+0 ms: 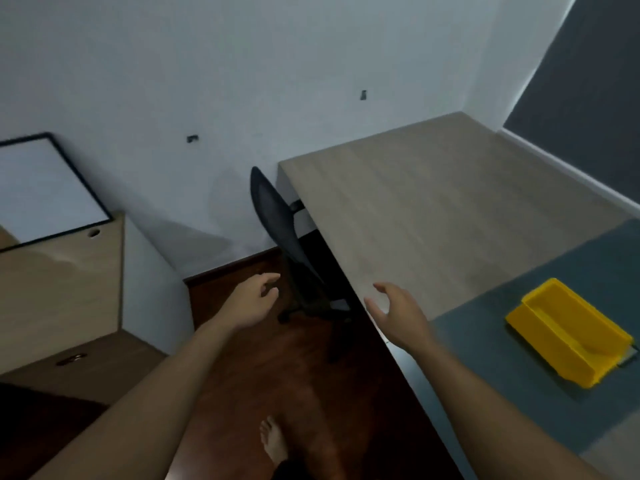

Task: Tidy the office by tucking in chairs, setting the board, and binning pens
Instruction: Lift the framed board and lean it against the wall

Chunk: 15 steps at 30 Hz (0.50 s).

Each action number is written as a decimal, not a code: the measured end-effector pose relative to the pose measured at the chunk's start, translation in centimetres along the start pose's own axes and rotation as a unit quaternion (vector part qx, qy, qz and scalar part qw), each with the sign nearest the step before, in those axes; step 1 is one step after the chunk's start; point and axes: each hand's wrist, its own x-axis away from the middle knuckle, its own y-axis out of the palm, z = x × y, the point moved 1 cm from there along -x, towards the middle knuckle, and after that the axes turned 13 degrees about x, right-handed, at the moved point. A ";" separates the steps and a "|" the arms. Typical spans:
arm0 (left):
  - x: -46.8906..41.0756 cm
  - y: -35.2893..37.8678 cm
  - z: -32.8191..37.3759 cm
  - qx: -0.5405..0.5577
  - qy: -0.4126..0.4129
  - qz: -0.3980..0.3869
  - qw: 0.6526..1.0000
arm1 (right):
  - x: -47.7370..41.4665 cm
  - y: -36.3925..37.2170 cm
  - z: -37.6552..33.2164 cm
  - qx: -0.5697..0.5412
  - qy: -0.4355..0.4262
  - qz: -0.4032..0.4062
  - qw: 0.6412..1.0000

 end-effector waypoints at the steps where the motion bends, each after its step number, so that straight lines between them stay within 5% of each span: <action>1: 0.4 -1.5 -1.1 0.005 -0.009 0.019 1.000 | -1.0 0.2 -1.8 -0.003 -0.019 -0.001 1.000; 15: 5.3 -23.7 -14.6 0.076 -0.096 0.221 0.967 | -12.9 7.2 -30.1 -0.006 -0.222 -0.069 0.973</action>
